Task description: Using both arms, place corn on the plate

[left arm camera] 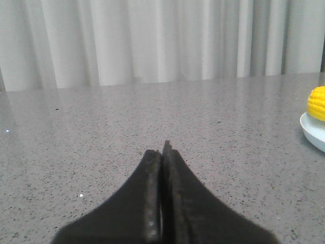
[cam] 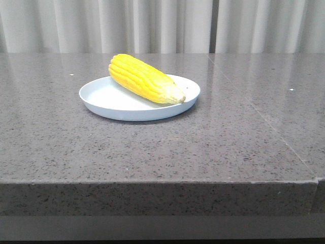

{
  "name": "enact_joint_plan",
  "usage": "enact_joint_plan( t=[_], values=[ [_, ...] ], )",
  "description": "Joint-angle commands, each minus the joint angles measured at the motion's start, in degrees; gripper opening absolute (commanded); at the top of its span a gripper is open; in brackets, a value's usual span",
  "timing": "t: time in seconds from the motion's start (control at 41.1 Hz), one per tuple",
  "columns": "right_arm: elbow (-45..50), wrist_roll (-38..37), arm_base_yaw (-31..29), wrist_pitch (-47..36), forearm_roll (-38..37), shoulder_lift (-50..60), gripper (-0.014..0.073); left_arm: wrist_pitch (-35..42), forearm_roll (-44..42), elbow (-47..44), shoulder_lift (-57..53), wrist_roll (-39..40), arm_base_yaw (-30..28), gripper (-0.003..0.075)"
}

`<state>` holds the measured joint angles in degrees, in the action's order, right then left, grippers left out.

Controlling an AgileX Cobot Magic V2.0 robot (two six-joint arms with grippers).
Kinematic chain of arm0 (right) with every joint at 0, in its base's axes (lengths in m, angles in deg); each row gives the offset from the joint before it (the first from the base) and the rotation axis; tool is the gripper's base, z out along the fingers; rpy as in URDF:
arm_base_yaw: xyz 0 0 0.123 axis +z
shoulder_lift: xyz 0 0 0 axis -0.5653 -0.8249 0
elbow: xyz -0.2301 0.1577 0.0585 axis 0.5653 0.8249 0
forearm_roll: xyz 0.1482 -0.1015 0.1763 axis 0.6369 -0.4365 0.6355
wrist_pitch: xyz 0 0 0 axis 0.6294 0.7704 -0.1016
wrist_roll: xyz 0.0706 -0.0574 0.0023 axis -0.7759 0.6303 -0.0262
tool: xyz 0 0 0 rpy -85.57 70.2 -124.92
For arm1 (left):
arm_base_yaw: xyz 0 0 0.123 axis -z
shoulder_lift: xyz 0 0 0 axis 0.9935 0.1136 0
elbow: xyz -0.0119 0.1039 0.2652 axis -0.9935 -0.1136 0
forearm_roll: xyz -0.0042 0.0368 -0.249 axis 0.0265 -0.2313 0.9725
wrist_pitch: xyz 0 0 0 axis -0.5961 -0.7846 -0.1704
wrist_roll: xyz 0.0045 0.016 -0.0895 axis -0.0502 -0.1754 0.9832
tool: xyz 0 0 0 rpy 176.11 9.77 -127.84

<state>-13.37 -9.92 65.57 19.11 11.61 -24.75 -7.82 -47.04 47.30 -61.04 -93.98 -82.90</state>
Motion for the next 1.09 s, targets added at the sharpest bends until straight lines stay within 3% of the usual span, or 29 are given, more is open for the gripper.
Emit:
enact_joint_plan(
  t=[0.0, 0.706, 1.071],
  values=[
    [-1.3, 0.2, -0.2, -3.9, -0.3, -0.3, -0.0087, 4.7, 0.5, -1.3, -1.0, 0.7, 0.0, -0.002],
    [0.5, 0.2, -0.5, -5.5, -0.2, 1.2, -0.0087, 4.7, 0.5, -1.3, -0.9, 0.7, 0.0, -0.002],
    [24.9, 0.2, -22.5, -27.5, 0.4, 19.2, -0.0087, 4.7, 0.5, -1.3, -0.9, 0.7, 0.0, -0.002]
  ],
)
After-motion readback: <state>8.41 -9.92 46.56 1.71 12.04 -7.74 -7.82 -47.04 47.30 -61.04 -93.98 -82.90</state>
